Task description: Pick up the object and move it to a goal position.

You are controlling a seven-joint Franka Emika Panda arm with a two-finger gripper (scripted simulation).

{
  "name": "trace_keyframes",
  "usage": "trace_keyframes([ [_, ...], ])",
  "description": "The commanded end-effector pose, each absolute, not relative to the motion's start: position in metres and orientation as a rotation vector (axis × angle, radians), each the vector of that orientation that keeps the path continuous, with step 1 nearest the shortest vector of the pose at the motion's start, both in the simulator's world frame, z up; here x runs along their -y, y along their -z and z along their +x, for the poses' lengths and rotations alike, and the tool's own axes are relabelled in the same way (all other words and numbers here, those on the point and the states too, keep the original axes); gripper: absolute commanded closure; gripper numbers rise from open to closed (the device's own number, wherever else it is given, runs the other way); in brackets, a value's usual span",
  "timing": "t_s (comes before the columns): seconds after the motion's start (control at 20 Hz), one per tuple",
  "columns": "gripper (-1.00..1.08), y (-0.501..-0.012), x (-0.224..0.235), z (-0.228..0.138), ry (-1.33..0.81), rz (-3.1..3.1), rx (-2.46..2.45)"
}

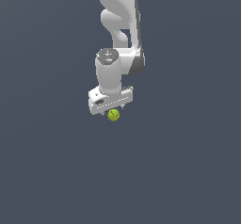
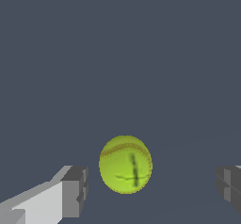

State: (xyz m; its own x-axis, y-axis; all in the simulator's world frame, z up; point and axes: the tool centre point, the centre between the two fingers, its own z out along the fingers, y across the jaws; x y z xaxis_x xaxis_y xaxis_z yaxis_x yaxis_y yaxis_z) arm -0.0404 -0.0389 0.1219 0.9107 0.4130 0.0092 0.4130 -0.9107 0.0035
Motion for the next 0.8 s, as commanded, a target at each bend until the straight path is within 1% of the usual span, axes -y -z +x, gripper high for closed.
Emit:
trace_keyframes([
  [0.0,-0.92,-0.115,0.039,-0.047,-0.012,3.043,-0.772],
  [0.35,-0.92,-0.101,0.039,-0.061,-0.004,2.975,-1.006],
  [0.75,-0.92,-0.093,0.038,-0.070,0.000,2.927,-1.142],
])
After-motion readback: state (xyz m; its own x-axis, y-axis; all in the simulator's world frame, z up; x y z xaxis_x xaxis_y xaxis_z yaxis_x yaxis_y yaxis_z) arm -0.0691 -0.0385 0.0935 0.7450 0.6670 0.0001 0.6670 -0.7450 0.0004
